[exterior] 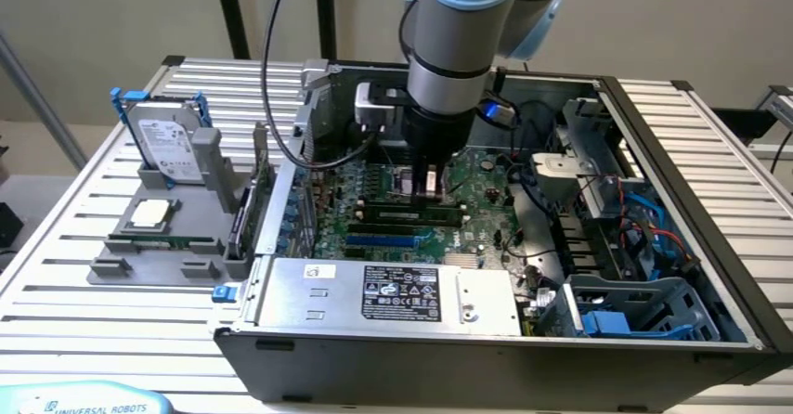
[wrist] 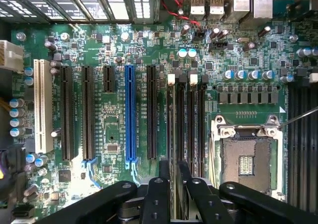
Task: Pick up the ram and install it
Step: 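Insert the ram into the slot, then press down the ram until it locks into place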
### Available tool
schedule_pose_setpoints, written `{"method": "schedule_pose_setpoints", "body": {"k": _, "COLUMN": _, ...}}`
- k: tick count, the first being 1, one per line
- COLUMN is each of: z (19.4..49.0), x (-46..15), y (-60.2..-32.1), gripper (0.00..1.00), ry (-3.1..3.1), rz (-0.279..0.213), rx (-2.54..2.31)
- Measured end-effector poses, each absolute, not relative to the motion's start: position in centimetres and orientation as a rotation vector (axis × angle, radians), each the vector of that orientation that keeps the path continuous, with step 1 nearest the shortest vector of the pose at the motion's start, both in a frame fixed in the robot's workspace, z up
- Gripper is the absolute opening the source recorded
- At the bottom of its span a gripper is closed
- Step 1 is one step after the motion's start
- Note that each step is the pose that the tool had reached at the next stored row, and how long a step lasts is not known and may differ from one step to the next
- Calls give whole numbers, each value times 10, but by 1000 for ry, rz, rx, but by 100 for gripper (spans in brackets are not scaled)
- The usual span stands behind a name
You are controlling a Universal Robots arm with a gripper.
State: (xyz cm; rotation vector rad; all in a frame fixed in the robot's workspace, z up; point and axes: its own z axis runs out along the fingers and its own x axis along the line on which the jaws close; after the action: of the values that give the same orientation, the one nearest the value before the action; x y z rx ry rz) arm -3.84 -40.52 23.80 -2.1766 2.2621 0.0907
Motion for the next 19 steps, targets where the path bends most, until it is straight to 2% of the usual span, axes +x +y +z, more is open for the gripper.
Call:
{"method": "schedule_pose_setpoints", "body": {"k": 5, "z": 248, "x": -38, "y": -405, "gripper": 20, "ry": 2262, "rz": 91, "rx": -2176}}
{"method": "schedule_pose_setpoints", "body": {"k": 6, "z": 248, "x": -38, "y": -405, "gripper": 13, "ry": 2261, "rz": 92, "rx": -2176}}
{"method": "schedule_pose_setpoints", "body": {"k": 7, "z": 248, "x": -38, "y": -405, "gripper": 11, "ry": 2261, "rz": 92, "rx": -2176}}
{"method": "schedule_pose_setpoints", "body": {"k": 19, "z": 248, "x": -38, "y": -405, "gripper": 11, "ry": 2261, "rz": 93, "rx": -2176}}
